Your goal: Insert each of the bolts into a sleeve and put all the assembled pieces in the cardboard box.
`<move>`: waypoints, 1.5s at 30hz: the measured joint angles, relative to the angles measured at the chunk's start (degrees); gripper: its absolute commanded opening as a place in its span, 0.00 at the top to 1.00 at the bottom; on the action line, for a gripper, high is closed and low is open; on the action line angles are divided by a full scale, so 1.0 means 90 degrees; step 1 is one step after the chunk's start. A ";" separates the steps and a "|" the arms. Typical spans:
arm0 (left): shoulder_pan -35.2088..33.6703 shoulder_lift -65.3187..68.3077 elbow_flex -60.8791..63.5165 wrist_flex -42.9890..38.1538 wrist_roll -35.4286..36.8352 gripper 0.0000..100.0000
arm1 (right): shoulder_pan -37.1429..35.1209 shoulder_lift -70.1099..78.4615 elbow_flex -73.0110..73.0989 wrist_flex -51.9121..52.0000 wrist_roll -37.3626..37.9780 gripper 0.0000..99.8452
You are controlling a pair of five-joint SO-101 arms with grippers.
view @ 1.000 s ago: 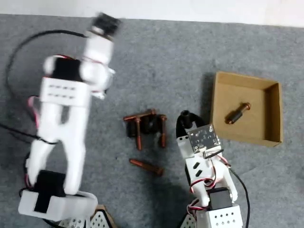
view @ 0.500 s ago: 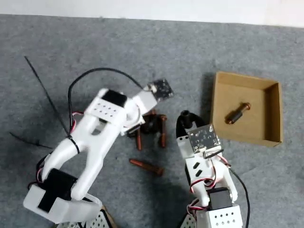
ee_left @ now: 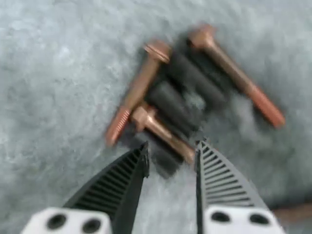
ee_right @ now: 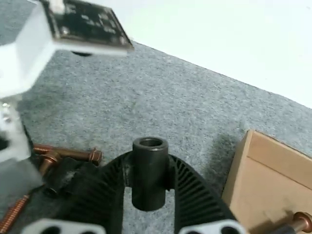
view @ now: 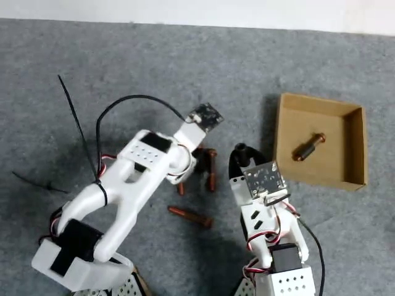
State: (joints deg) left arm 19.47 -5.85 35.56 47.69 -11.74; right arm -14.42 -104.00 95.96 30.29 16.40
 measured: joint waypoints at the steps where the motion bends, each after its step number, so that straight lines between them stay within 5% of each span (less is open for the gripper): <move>1: 0.0000 0.0000 0.0098 -0.0264 0.0186 0.85 | 0.0000 0.0000 0.0000 0.0000 0.0000 1.00; 15: -0.0322 0.0879 -0.0059 -0.0879 0.1465 0.85 | 0.0000 0.0000 0.0000 0.0000 0.0000 1.00; 28: -0.0498 0.1416 -0.0840 0.0537 0.1670 0.85 | 0.0000 0.0000 0.0000 0.0000 0.0000 1.00; 45: -0.0078 0.1514 -0.0752 0.0928 0.1661 0.85 | 0.0000 0.0000 0.0000 0.0000 0.0000 1.00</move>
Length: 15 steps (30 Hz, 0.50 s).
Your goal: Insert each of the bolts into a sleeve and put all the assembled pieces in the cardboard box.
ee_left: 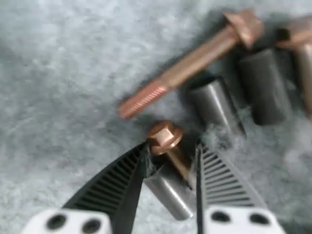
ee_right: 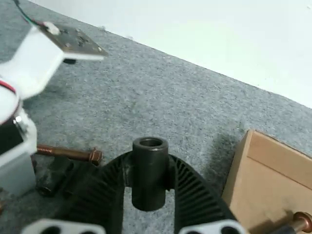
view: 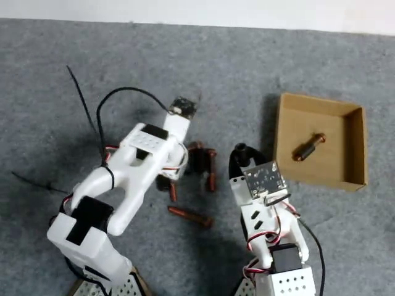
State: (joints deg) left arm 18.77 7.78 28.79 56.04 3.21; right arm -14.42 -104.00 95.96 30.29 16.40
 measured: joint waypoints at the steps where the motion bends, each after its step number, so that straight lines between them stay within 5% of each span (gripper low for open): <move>1: 0.0059 0.0000 0.0000 0.0039 0.0000 0.85 | 0.0000 0.0000 0.0000 0.0000 0.0000 1.00; 15: 0.0156 0.0010 0.0020 0.0254 0.1670 0.85 | 0.0000 0.0000 0.0000 0.0000 0.0000 1.00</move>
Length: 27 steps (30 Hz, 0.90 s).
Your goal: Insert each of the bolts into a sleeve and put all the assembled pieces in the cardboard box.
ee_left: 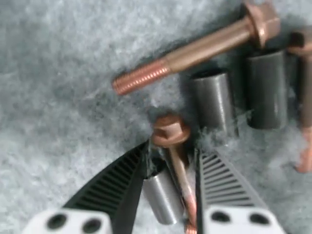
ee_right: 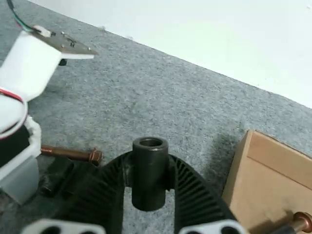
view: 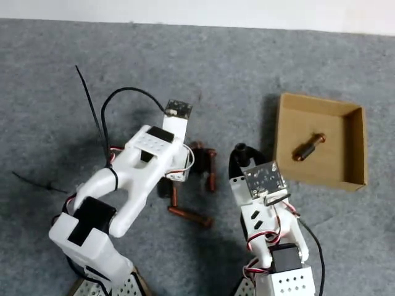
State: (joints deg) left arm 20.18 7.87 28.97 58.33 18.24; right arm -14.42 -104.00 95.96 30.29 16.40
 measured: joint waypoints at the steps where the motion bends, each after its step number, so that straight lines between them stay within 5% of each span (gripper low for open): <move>1: 0.0078 0.0000 0.0010 0.0078 0.0020 0.85 | 0.0000 0.0000 0.0000 0.0000 0.0000 1.00; 27: 0.0293 0.0703 -0.0527 0.0703 0.0703 0.85 | 0.0000 0.0000 0.0000 0.0000 0.0000 1.00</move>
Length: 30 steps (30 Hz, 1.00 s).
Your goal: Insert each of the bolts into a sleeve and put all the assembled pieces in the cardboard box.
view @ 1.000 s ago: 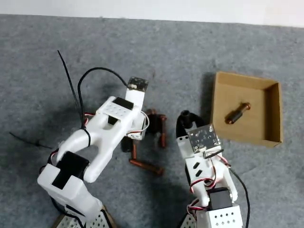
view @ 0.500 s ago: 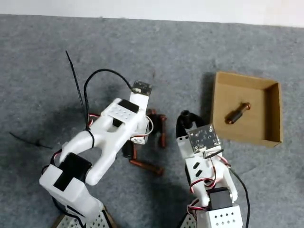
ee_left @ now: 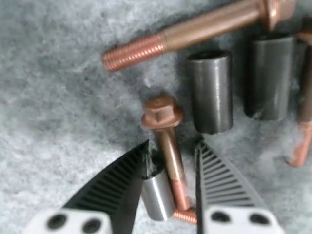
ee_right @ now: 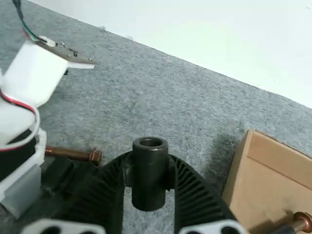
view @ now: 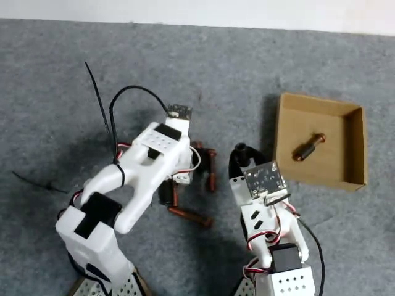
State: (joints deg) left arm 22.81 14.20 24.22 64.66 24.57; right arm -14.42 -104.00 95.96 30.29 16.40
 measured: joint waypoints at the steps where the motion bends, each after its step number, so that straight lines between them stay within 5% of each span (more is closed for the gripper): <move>1: 0.0039 0.0000 0.0000 0.0020 0.0020 0.85 | 0.0000 0.0000 0.0000 0.0000 0.0000 1.00; 11: 0.0234 0.0068 -0.0049 0.0205 0.0039 0.86 | 0.0000 0.0000 0.0000 0.0000 0.0000 1.00; 15: 0.0215 0.0068 -0.0049 0.0205 0.0039 1.00 | 0.0000 0.0000 0.0000 0.0000 0.0000 1.00; 30: 0.0225 0.0088 -0.0068 0.0078 0.0049 1.00 | 0.0000 0.0000 0.0000 0.0000 0.0000 1.00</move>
State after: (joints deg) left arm 24.84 14.99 23.60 65.36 25.01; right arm -14.42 -104.00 95.96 30.29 16.40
